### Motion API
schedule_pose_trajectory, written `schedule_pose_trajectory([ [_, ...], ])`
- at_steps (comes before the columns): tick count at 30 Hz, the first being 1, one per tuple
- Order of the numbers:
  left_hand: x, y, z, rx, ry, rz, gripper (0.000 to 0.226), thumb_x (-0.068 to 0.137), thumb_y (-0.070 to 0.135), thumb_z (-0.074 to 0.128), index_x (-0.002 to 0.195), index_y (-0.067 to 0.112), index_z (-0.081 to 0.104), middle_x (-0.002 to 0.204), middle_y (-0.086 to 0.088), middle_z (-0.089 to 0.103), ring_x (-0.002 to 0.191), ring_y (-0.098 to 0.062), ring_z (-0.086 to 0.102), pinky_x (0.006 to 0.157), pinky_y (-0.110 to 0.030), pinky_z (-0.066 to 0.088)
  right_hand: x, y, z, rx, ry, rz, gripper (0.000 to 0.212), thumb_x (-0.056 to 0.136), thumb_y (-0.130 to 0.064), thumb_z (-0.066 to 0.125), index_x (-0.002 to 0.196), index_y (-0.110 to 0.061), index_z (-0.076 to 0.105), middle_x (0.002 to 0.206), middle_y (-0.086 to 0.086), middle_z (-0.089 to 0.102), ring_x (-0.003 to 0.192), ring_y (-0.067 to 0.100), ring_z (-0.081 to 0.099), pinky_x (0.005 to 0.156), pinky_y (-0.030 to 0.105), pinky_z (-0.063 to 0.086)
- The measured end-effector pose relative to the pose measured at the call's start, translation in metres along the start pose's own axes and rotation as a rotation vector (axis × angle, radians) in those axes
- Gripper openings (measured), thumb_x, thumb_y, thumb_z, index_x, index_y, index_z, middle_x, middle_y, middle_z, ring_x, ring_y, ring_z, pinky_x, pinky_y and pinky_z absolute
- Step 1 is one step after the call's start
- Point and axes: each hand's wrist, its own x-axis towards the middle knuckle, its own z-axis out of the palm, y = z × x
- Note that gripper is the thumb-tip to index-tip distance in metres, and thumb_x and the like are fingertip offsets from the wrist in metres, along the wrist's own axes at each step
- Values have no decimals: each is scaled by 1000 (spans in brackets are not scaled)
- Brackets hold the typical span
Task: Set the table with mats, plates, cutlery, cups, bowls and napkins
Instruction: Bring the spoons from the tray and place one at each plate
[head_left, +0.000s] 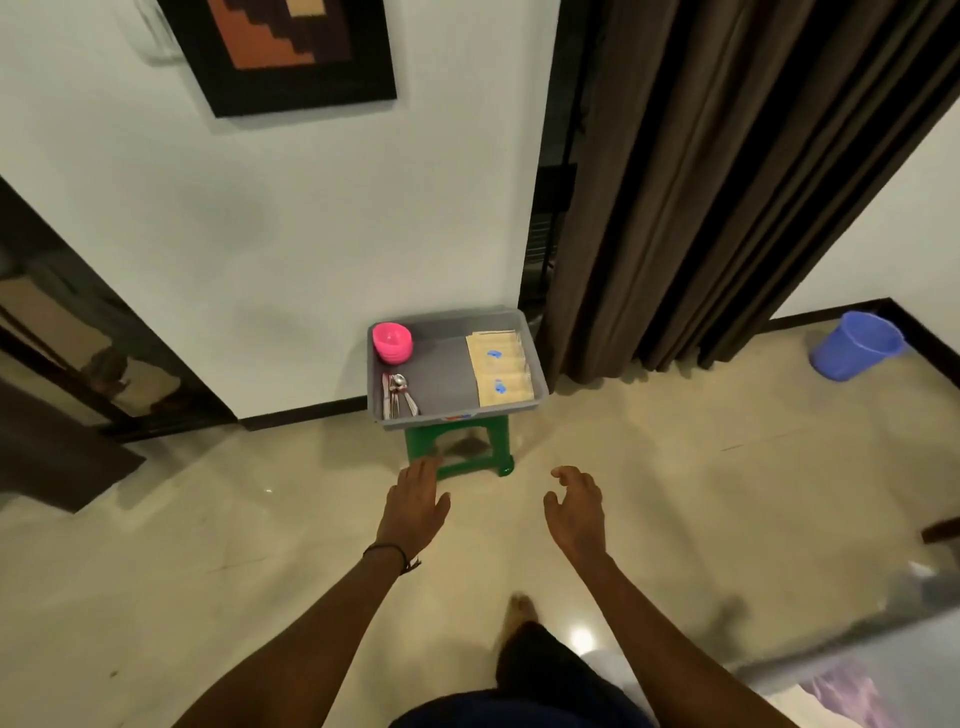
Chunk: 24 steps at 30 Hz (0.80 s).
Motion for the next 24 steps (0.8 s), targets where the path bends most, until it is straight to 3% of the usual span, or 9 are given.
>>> schedule_pose_trajectory([
  [8, 101, -13, 6, -35, -25, -81, 50, 86, 23, 63, 134, 15, 47, 126, -9, 53, 108, -30, 54, 82, -38, 52, 124, -30, 8, -46, -49, -51, 30, 91, -10, 60, 119, -20, 57, 119, 3, 57, 116, 22, 49, 91, 37, 48],
  [16, 214, 7, 5, -140, 23, -178, 51, 88, 21, 65, 134, 9, 48, 131, -12, 50, 118, -32, 51, 96, -42, 47, 258, -56, -13, -118, -95, -126, 30, 92, -13, 61, 122, -19, 56, 123, 3, 57, 118, 23, 51, 94, 36, 49],
  [24, 273, 9, 13, -157, -24, -240, 53, 87, 20, 65, 135, 8, 47, 130, -13, 49, 116, -32, 51, 95, -41, 46, 338, -67, -2, -170, -181, -161, 28, 93, -17, 62, 120, -20, 56, 124, 2, 57, 116, 21, 53, 92, 36, 51],
])
